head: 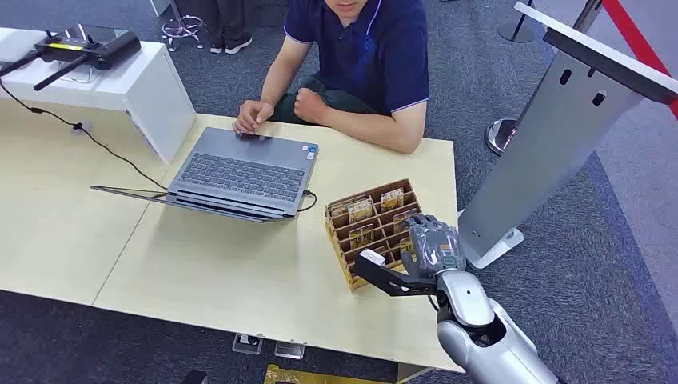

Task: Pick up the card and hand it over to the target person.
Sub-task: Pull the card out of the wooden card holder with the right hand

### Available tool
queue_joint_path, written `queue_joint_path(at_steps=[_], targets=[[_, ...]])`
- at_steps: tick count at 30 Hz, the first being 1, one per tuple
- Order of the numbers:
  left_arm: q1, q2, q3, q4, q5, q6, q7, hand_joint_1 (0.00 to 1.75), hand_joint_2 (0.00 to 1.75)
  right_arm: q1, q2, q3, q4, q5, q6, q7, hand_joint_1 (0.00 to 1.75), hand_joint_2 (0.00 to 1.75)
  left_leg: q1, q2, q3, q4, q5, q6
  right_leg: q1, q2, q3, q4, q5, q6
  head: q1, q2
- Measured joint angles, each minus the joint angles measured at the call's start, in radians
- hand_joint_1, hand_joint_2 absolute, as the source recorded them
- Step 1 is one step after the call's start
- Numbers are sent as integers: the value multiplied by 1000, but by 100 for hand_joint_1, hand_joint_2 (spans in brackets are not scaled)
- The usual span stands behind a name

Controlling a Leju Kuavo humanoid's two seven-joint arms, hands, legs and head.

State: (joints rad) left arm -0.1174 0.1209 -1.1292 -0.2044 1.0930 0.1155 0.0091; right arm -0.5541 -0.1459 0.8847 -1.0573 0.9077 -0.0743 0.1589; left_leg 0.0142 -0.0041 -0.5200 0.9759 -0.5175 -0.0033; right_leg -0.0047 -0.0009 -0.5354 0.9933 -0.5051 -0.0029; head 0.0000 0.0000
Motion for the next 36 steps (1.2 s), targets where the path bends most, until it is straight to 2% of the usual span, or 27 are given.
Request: queue_joint_path(at_steps=[16,23,28,32,36], targets=[[0,-4,-4,1,-4,3,-4,0,0,11,8,-23,53,-2,-32,-22,76,175,0,-1,0,1,-1,0,0,0,0,0,-1,0,0,0],[0,-2,-4,1,-4,0,-5,0,0,9,10,-25,51,-1,-31,-24,84,175,0,0,-1,1,-1,0,0,0,0,1,0,0,0,0],[0,2,-3,2,-3,-1,-5,0,0,10,14,-24,46,-1,-31,-23,100,175,0,0,-1,1,0,0,0,0,-1,1,0,0,0,0],[0,3,-2,0,-2,-4,-6,0,0,15,8,-25,30,-2,-29,-21,141,175,0,0,-1,1,0,0,0,0,-1,1,0,0,0,0],[0,4,-2,1,-2,-7,-7,0,0,28,-7,-30,-5,-4,-11,-6,145,175,0,0,-1,1,0,0,0,0,-1,1,0,0,0,0]])
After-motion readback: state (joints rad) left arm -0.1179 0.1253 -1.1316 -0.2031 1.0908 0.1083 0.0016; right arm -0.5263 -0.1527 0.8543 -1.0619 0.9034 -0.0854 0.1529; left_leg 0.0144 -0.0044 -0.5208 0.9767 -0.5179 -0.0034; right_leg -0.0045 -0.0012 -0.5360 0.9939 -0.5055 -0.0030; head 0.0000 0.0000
